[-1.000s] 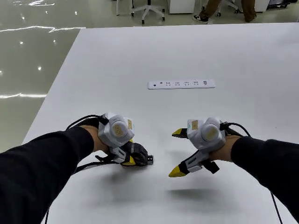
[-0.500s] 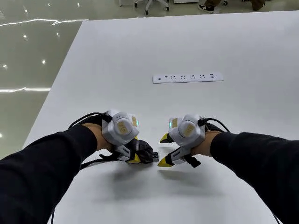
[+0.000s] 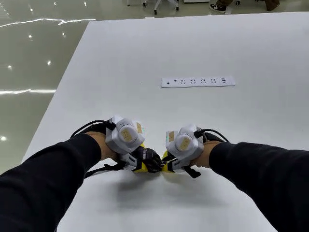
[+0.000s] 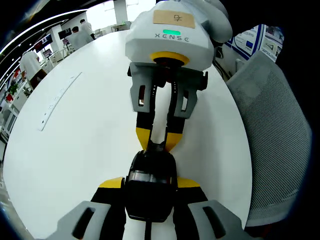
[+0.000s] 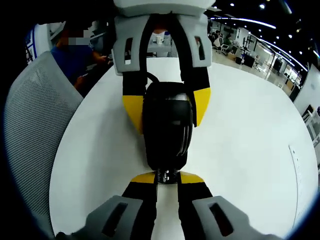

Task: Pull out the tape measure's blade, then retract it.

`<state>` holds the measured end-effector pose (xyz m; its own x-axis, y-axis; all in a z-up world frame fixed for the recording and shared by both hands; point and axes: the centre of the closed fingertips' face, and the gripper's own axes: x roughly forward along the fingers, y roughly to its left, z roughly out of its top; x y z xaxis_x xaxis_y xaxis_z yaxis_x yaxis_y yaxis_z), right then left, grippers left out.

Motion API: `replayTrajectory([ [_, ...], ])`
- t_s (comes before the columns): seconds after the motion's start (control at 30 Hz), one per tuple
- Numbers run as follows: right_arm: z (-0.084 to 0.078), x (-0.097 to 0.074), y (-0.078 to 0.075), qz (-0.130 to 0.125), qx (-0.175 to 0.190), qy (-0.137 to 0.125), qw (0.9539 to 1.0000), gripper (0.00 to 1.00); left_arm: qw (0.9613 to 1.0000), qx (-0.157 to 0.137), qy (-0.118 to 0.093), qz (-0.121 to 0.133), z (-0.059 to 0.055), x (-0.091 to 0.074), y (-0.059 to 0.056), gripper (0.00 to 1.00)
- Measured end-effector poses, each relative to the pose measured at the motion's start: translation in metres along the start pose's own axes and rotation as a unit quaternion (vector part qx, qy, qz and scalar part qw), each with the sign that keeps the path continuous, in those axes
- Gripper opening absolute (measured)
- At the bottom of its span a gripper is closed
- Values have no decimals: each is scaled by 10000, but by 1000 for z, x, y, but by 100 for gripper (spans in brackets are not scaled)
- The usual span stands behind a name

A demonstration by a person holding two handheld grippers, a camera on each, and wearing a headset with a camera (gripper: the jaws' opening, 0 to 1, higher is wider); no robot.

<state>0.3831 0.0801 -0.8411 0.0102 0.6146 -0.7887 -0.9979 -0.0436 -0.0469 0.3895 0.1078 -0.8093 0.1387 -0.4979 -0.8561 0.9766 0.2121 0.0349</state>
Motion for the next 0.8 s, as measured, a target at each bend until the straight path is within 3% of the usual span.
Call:
replayTrajectory([
  [0.43, -18, -11, -3, 82, 361, -53, 9993, 10, 10000, 18, -51, -43, 2, 1, -1, 32],
  [0.6, -15, -8, -1, 45, 298, 2, 9995, 12, 10000, 5, -64, -20, 2, 1, -1, 32],
  [0.8, -13, -7, -2, -23, 470, -29, 9989, 12, 9999, -44, -89, 15, 2, 1, -1, 33],
])
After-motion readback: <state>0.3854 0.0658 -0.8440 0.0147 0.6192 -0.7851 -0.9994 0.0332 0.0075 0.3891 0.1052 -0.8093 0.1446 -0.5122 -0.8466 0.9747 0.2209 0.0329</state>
